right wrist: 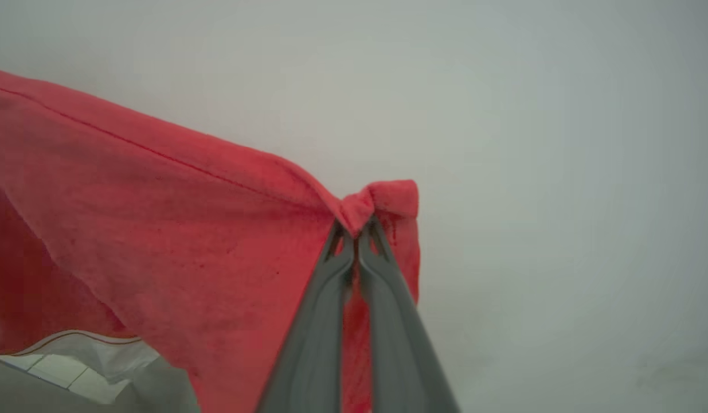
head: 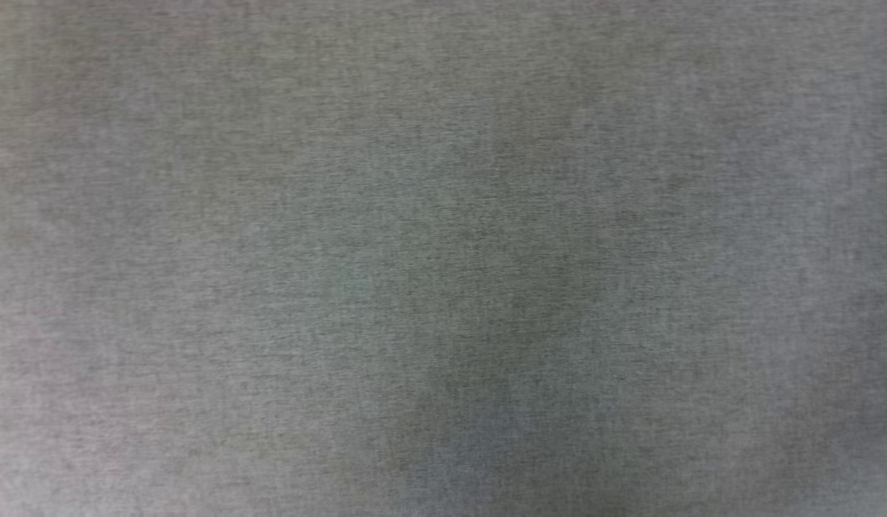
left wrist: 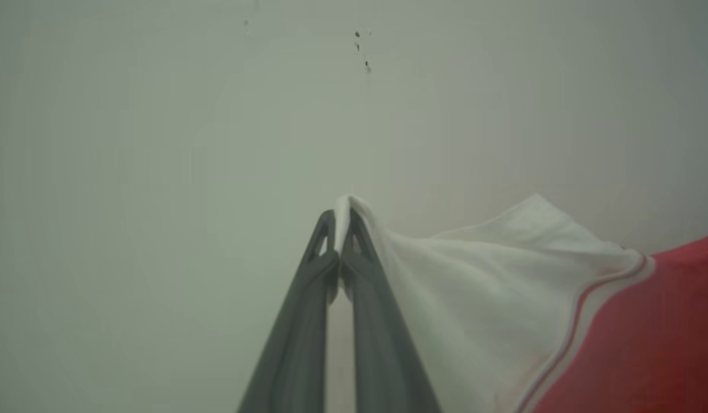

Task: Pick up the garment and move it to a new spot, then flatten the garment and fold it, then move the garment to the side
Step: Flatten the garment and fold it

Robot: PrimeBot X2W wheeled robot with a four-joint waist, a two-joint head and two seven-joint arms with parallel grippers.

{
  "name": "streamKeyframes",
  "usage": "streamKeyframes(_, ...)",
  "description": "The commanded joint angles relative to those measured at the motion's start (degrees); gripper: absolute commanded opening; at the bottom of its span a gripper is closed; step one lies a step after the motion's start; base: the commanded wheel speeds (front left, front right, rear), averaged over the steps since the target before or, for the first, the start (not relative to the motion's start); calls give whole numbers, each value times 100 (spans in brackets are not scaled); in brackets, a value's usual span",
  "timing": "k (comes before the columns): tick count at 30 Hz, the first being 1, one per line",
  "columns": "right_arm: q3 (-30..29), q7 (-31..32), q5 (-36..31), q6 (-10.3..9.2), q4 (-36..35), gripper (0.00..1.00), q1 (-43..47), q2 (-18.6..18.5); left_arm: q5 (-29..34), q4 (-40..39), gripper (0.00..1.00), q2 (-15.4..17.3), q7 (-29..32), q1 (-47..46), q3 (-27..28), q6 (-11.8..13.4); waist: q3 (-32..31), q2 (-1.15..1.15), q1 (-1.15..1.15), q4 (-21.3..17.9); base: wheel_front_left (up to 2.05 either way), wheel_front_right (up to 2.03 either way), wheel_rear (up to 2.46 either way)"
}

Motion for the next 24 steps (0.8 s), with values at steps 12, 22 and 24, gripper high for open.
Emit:
streamKeyframes(12, 639, -534, 273, -6, 479, 0, 2367, -18, -381, -130, 0, -480, -472, 3336, -460, -18, -888, 0, -1, 365, 0, 0, 0)
streamKeyframes(22, 1031, -648, 899, -6, 199, 0, 4566, -326, -784, -1304, 0, -161, -399, 6347, -759, 361, -2072, 0, -1, 509, 0, 0, 0)
streamKeyframes(24, 1061, -634, 1046, -6, 157, 0, 4947, -383, -821, -1578, 0, -9, -250, 6852, -874, 437, -2287, 0, -1, 531, 0, 0, 0)
